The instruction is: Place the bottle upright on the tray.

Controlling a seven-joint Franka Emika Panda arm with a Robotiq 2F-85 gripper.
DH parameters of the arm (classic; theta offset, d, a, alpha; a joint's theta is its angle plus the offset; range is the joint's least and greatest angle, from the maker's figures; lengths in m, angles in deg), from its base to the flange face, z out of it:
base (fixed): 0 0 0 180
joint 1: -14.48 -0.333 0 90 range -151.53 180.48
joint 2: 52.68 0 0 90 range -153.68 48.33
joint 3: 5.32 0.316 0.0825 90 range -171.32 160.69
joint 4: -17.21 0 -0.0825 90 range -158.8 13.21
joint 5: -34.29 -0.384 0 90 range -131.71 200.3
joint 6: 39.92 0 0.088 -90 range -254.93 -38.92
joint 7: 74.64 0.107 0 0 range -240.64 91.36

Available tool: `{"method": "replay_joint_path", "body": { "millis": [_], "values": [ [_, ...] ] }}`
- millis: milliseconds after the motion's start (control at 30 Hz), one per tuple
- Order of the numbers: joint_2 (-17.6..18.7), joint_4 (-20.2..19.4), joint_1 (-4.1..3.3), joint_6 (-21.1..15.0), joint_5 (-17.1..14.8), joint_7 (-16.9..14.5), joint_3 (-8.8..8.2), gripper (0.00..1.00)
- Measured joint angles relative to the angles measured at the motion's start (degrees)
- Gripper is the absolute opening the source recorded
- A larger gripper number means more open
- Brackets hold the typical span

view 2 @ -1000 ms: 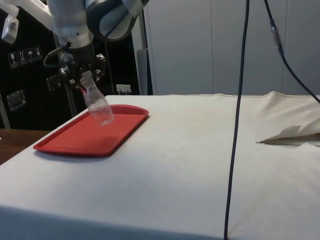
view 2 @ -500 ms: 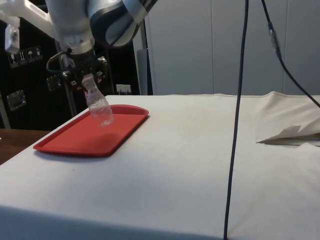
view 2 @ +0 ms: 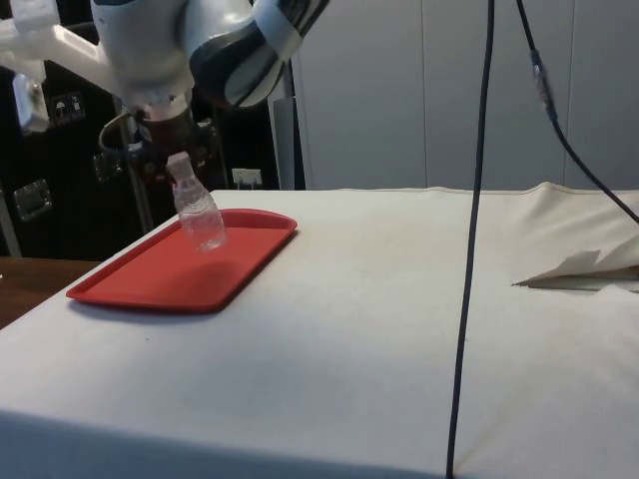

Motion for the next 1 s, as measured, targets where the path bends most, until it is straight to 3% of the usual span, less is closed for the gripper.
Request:
{"method": "replay_joint_path", "body": {
  "millis": [167, 367, 700, 1000],
  "values": [
    [0.3, 0.0, -0.06, 0.5, 1.8, 2.4, 0.00, 0.00],
    [0.8, 0.0, -0.29, 1.7, 5.7, 7.8, 0.00, 0.00],
    [1.4, 0.2, -0.52, 2.7, 8.9, 12.5, 0.00, 0.00],
    [2.9, 1.8, -1.66, 5.7, 13.5, 19.1, 0.92, 0.00]
  ]
}}
